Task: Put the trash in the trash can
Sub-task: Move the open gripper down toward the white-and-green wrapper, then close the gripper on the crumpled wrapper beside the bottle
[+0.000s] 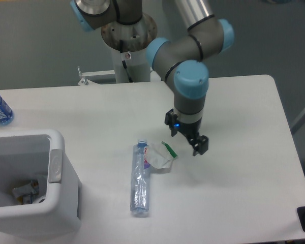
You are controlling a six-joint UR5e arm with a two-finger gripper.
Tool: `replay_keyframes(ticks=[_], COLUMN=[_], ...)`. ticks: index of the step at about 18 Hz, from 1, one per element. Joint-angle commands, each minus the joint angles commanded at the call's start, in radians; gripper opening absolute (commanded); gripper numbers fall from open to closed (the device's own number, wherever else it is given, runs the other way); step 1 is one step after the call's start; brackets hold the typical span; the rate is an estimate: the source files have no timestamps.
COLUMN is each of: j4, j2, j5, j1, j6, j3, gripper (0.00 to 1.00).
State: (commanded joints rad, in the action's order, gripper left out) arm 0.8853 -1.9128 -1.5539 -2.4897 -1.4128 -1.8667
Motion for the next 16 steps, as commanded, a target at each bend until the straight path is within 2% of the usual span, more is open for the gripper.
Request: replay_keyframes(ticks=[2, 16], j4=[-0.022, -0.023], j2=[-0.009, -0.031], j5=[0.000, -0.002], j1=[0.003, 0.075], j6=[0.003, 0.069], j3=[-0.006, -0.029], gripper=[1.00, 1.00])
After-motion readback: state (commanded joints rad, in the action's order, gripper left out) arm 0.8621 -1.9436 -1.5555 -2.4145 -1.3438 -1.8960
